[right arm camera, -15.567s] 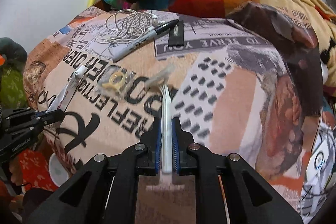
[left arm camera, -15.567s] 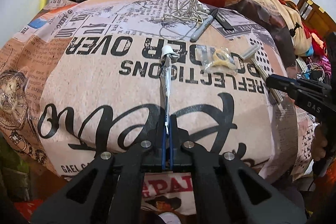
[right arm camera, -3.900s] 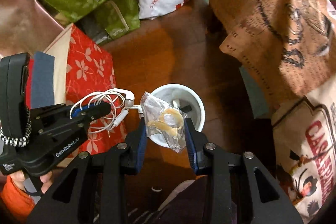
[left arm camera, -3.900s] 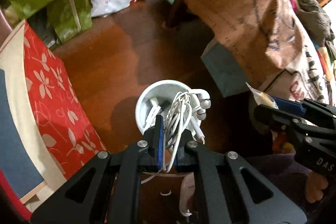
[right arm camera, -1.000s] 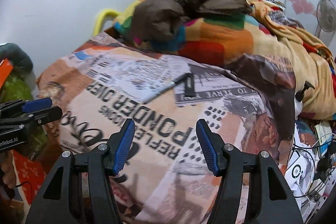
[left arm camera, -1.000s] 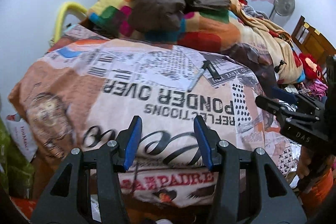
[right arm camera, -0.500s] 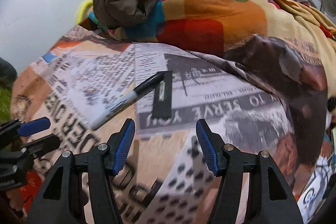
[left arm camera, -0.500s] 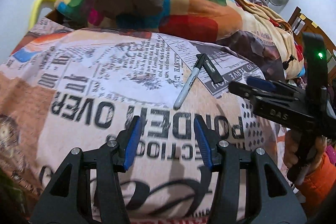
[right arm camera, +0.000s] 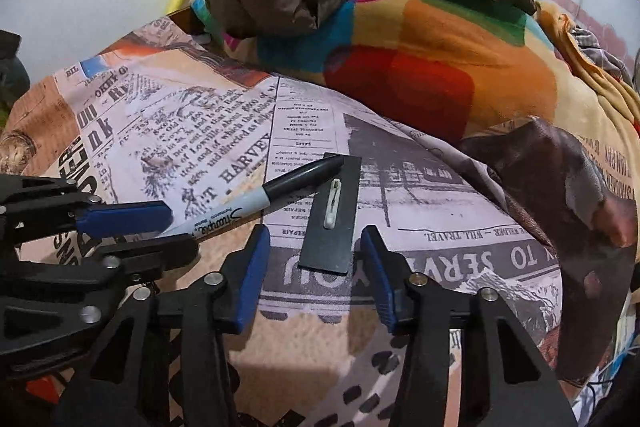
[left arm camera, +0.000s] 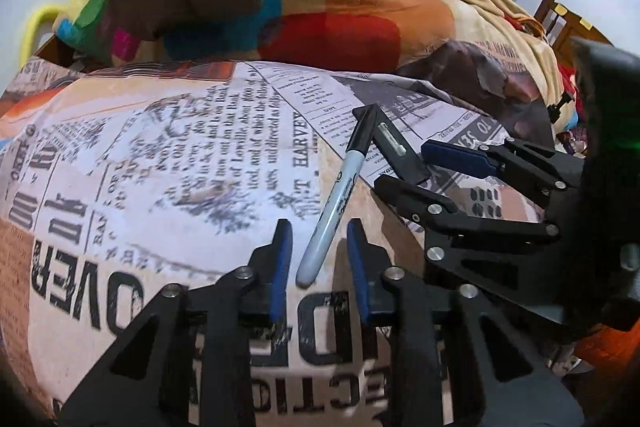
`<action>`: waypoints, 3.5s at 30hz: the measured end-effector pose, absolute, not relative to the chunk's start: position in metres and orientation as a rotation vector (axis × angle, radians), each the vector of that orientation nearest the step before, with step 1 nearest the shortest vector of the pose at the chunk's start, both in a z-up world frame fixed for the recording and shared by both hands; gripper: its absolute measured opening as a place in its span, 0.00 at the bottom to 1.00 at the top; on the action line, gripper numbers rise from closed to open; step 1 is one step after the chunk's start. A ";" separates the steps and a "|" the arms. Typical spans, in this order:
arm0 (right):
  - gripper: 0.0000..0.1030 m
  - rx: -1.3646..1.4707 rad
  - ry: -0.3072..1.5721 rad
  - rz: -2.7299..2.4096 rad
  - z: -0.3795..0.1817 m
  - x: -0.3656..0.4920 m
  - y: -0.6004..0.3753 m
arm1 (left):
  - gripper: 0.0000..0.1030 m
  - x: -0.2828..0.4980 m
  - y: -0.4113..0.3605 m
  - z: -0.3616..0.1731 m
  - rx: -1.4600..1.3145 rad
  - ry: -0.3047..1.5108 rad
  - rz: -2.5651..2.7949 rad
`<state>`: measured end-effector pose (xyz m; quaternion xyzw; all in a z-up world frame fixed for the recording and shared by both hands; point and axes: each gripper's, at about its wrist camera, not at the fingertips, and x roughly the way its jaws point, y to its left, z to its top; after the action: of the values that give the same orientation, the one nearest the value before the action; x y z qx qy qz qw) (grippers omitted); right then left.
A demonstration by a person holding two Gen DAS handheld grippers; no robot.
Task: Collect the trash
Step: 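Grasp the black marker with the left tool while the right tool grasps the black slotted clip, then carry the marker and black clip in both tools over the white bin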
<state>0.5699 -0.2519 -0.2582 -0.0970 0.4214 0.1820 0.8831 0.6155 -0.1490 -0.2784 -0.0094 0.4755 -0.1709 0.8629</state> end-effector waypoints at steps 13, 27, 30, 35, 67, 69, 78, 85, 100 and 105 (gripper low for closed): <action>0.23 -0.156 0.905 0.337 -0.259 0.575 -0.253 | 0.09 0.611 -0.158 -0.278 0.038 0.986 -0.374; 0.22 -0.038 0.942 0.335 -0.215 0.538 -0.278 | 0.09 0.563 -0.134 -0.229 -0.054 0.958 -0.326; 0.01 -0.051 0.928 0.350 -0.198 0.527 -0.275 | 0.09 0.548 -0.124 -0.211 -0.064 0.940 -0.309; 0.01 -0.109 0.921 0.391 -0.179 0.506 -0.260 | 0.09 0.519 -0.107 -0.182 -0.050 0.893 -0.271; 0.22 -0.061 1.048 0.250 -0.245 0.521 -0.222 | 0.09 0.428 0.002 -0.204 -0.155 0.855 -0.112; 0.22 -0.065 1.029 0.273 -0.233 0.513 -0.215 | 0.09 0.422 0.006 -0.199 -0.152 0.846 -0.104; 0.22 -0.087 0.915 0.465 -0.162 0.462 -0.153 | 0.09 0.374 0.047 -0.165 -0.175 0.785 -0.041; 0.22 -0.113 0.840 0.623 -0.124 0.411 -0.089 | 0.09 0.327 0.089 -0.149 -0.220 0.741 0.028; 0.22 -0.160 0.861 0.895 -0.118 0.313 0.037 | 0.09 0.216 0.192 -0.149 -0.307 0.715 0.191; 0.22 -0.202 0.900 0.961 -0.133 0.286 0.070 | 0.09 0.185 0.222 -0.172 -0.356 0.750 0.242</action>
<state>0.2856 0.0699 -0.1332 -0.0939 0.4173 0.4457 0.7864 0.1849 0.2217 -0.1716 -0.1727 0.3633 0.1175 0.9079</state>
